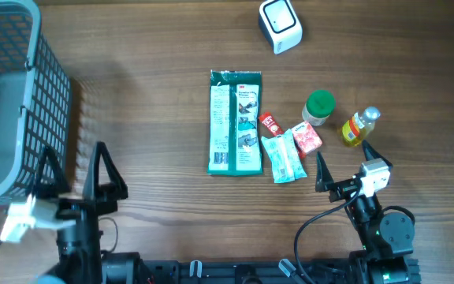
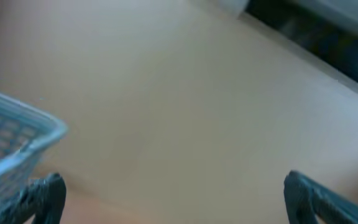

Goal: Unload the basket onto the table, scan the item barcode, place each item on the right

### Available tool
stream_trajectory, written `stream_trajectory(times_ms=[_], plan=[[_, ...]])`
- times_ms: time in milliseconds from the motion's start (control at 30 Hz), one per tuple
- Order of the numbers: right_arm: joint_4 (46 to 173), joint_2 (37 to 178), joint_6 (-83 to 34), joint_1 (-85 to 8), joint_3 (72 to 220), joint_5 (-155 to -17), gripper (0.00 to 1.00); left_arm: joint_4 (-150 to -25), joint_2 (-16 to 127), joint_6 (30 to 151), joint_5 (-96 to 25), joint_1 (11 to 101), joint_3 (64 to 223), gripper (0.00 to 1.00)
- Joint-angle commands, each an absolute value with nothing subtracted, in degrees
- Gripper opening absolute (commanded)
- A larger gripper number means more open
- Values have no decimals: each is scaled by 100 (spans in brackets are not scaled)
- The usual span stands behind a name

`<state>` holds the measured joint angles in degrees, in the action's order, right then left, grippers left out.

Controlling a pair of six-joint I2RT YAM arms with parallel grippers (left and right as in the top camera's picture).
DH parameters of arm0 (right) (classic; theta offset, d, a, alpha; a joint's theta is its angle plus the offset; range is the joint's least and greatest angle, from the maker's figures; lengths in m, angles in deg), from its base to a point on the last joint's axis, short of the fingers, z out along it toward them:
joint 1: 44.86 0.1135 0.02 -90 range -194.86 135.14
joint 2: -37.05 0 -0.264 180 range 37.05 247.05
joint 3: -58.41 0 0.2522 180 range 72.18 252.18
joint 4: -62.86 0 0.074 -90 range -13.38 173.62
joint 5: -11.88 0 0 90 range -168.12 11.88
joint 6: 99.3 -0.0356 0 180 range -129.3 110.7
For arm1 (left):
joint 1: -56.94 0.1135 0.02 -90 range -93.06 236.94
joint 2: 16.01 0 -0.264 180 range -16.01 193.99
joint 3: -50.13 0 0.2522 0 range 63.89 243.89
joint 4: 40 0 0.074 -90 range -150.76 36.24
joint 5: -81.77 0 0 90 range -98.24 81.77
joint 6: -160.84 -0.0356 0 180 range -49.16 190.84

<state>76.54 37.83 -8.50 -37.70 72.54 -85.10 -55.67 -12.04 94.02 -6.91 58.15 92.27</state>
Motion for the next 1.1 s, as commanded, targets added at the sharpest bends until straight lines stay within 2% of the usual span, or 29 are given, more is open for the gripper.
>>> stream_trajectory(times_ms=[0,133,567,767,900,1067], plan=[[7630,3726,-778,-3799,7247,-8410,100,-4157,-1583,9359,-1209,5844,8375,100],[7630,3726,-780,-3799,7247,-8412,100,-3266,-1580,9363,-1382,5833,7745,100],[7630,3726,-780,-3799,7247,-8410,100,-3580,-1580,9376,-1489,5833,6421,100],[7630,3733,-780,-3799,7247,-8410,100,-4621,-1580,9186,-1502,5828,6421,100],[7630,3733,-783,-3799,7247,-8412,100,-5399,-1583,8696,-1552,5828,6421,100],[7630,3733,-780,-3799,7247,-8410,100,-5731,-1583,7638,-1878,5828,6421,100]])
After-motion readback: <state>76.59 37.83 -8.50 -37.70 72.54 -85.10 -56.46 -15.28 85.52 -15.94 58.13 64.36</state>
